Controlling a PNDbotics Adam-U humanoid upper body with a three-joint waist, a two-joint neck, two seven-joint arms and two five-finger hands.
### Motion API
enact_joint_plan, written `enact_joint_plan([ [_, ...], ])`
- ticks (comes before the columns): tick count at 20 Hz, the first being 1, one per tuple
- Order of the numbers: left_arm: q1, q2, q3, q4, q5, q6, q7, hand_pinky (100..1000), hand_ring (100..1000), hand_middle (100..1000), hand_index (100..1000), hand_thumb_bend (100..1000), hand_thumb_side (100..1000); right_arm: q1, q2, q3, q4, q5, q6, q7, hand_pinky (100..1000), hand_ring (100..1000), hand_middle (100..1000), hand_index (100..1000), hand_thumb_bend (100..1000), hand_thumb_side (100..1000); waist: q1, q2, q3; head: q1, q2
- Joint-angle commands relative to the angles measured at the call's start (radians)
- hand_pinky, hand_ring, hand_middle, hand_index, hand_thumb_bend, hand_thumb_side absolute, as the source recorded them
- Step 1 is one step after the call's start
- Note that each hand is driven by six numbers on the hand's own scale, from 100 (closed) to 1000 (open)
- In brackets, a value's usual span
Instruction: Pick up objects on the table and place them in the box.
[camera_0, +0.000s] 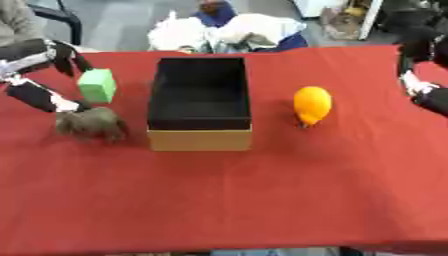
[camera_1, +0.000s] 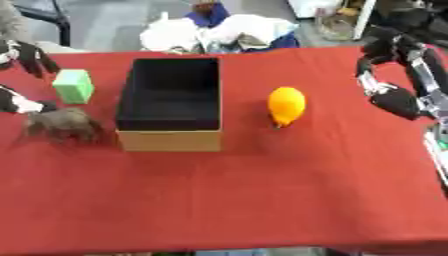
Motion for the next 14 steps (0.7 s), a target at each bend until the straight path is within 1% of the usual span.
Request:
enact_joint_plan([
  [1, -0.032, 0.005, 0.000, 0.030, -0.024, -0.012, -0.033, 694, 641, 665, 786, 526, 367, -0.010, -0.025, -0.006, -0.006, -0.008, -0.003, 0.004, 687, 701, 675, 914, 100, 498, 0.000, -0.014, -0.001, -0.001, 0.005],
  [6, -0.048, -0.023, 0.000, 0.090, -0.056, -0.022, -0.055, 692, 628, 667, 784, 533, 398, -0.008, -0.024, -0.006, -0.005, -0.009, -0.003, 0.004, 687, 701, 674, 914, 100, 500, -0.003, -0.013, -0.001, -0.002, 0.005],
  [14, -0.072, -0.070, 0.002, 0.170, -0.133, -0.036, -0.060, 689, 632, 665, 780, 561, 415, -0.009, -0.022, -0.006, -0.004, -0.011, -0.004, 0.004, 687, 700, 674, 914, 100, 503, -0.005, -0.011, -0.002, -0.001, 0.005],
])
